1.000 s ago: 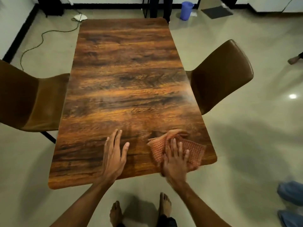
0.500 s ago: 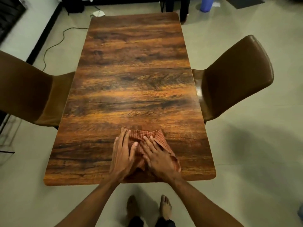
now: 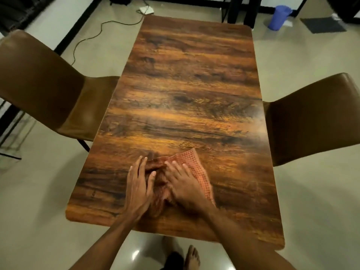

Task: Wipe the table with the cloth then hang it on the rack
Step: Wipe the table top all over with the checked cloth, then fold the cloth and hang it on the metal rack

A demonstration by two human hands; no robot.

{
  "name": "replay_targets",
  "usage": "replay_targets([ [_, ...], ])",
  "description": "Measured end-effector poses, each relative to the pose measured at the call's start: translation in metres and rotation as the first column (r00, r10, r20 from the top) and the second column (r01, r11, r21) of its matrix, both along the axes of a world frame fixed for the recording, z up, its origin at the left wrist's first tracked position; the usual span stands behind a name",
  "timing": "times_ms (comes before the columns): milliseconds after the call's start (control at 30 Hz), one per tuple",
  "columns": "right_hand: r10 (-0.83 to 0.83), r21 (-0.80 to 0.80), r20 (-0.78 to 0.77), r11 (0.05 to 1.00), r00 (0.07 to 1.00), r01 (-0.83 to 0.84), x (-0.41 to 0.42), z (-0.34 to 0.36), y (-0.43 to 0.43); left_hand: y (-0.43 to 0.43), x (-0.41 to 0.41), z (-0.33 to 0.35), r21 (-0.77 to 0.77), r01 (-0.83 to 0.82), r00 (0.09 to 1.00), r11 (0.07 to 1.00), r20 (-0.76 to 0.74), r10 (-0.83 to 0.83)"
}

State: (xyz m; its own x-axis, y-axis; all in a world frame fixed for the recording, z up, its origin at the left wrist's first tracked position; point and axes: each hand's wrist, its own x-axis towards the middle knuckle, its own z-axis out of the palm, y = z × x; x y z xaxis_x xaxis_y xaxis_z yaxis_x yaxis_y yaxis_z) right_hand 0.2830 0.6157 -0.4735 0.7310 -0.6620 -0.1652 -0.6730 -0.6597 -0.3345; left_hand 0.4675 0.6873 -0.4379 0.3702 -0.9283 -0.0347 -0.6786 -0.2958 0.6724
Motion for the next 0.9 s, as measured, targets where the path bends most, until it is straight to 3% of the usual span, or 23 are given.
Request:
replay_targets([
  [67,-0.249,-0.042,-0.067,0.968,0.966,0.246,-0.034,0.005,-0.048,-0.008,0.014,-0.001,-0.028,-0.010,1.000,1.000,-0.025,0.009],
  [133,-0.501,-0.057,-0.137,0.865,0.855,0.498,-0.059,0.014,-0.089,-0.017,0.030,-0.001,-0.068,-0.023,0.999,0.997,-0.043,0.020],
  [200,-0.590,-0.072,-0.198,0.805,0.783,0.589,-0.057,0.015,-0.099,-0.023,0.034,0.000,-0.093,-0.023,0.999,0.995,-0.031,0.020],
  [267,-0.460,-0.064,-0.183,0.888,0.869,0.456,-0.014,0.007,-0.091,-0.032,0.041,-0.001,-0.094,-0.031,0.999,0.995,-0.034,0.028],
  [333,-0.134,0.000,-0.120,0.991,0.984,0.135,0.026,0.000,-0.067,-0.038,0.039,-0.001,-0.085,-0.018,0.999,0.996,-0.031,0.016],
  [400,0.110,0.006,-0.133,0.994,0.985,-0.110,0.048,-0.001,-0.063,-0.049,0.043,0.003,-0.065,-0.021,0.999,0.998,-0.029,0.019],
  [433,0.128,0.011,-0.135,0.992,0.982,-0.128,0.045,0.002,-0.071,-0.053,0.045,0.005,-0.059,-0.013,1.000,0.998,-0.021,0.012],
  [567,-0.128,0.078,-0.121,0.987,0.984,0.138,-0.012,0.021,-0.109,-0.064,0.038,0.008,-0.033,0.026,0.999,0.999,-0.031,-0.027],
  [667,-0.280,0.125,0.045,0.954,0.959,0.273,-0.042,0.041,-0.126,-0.071,0.019,0.006,0.013,0.056,0.996,0.998,-0.075,-0.054],
  [733,-0.472,0.052,0.083,0.882,0.878,0.469,-0.051,0.045,-0.132,-0.080,0.003,0.004,0.029,0.079,0.994,0.996,-0.079,-0.077],
  [800,-0.660,-0.014,0.061,0.749,0.749,0.662,-0.051,0.047,-0.137,-0.096,-0.010,0.005,0.024,0.101,0.992,0.995,-0.072,-0.099],
  [833,-0.707,-0.024,0.051,0.705,0.705,0.709,-0.049,0.048,-0.137,-0.105,-0.015,0.005,0.025,0.122,0.991,0.992,-0.055,-0.121],
  [900,-0.704,0.005,0.011,0.710,0.710,0.704,-0.045,0.046,-0.136,-0.125,-0.023,0.001,0.077,0.195,0.980,0.978,0.028,-0.197],
])
